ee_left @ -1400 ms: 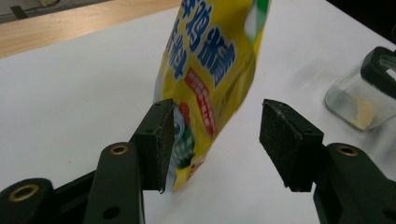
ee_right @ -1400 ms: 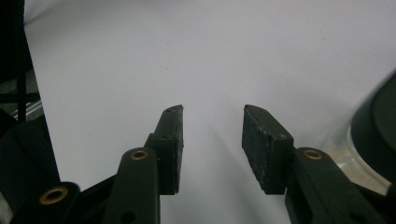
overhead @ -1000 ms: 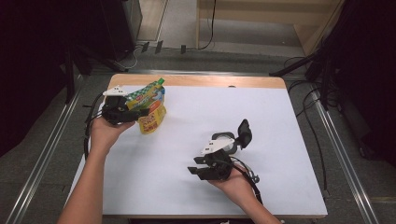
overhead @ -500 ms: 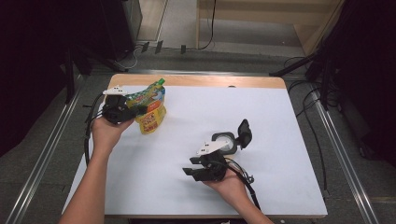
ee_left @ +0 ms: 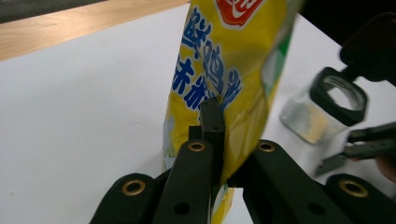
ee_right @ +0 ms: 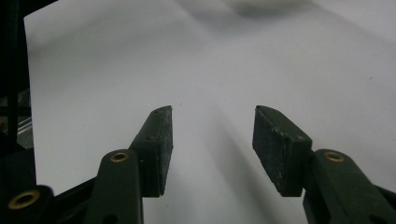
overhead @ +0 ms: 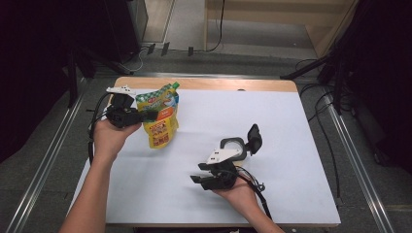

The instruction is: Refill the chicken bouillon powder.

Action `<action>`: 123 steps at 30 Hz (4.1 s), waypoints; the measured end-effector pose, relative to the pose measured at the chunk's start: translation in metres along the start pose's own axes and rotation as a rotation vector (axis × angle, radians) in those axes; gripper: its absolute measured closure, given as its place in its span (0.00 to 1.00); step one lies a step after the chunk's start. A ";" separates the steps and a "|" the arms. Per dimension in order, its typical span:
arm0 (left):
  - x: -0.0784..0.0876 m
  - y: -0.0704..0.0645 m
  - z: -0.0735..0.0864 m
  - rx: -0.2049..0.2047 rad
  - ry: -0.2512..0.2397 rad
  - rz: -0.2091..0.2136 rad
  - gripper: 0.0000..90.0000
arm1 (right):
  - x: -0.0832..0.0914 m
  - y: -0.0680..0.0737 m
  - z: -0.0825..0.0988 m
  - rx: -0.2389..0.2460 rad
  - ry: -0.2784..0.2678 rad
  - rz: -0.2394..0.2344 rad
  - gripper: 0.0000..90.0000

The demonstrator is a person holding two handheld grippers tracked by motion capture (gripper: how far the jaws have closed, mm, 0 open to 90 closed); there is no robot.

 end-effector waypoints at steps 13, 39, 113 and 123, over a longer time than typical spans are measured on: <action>0.019 -0.049 -0.010 -0.051 0.044 0.113 1.00 | -0.008 -0.003 0.000 -0.037 0.013 0.034 0.56; 0.012 -0.111 -0.011 -0.106 0.113 0.334 1.00 | -0.013 -0.006 0.001 0.000 -0.091 0.113 0.62; -0.072 -0.138 -0.020 0.000 0.143 0.250 0.84 | 0.001 0.061 -0.012 0.020 -0.054 -0.019 0.61; -0.074 -0.139 -0.022 0.043 0.164 0.245 0.81 | 0.005 0.058 -0.014 0.017 -0.061 -0.026 0.71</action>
Point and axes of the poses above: each handheld gripper's, and its own axes: x roughly backward along the jaws, z roughly out of its underside, y roughly to its left, the point moved 1 cm from there along -x, roughly forward along the jaws, and after that the axes turned 7 degrees about y, right-handed, at the moved point
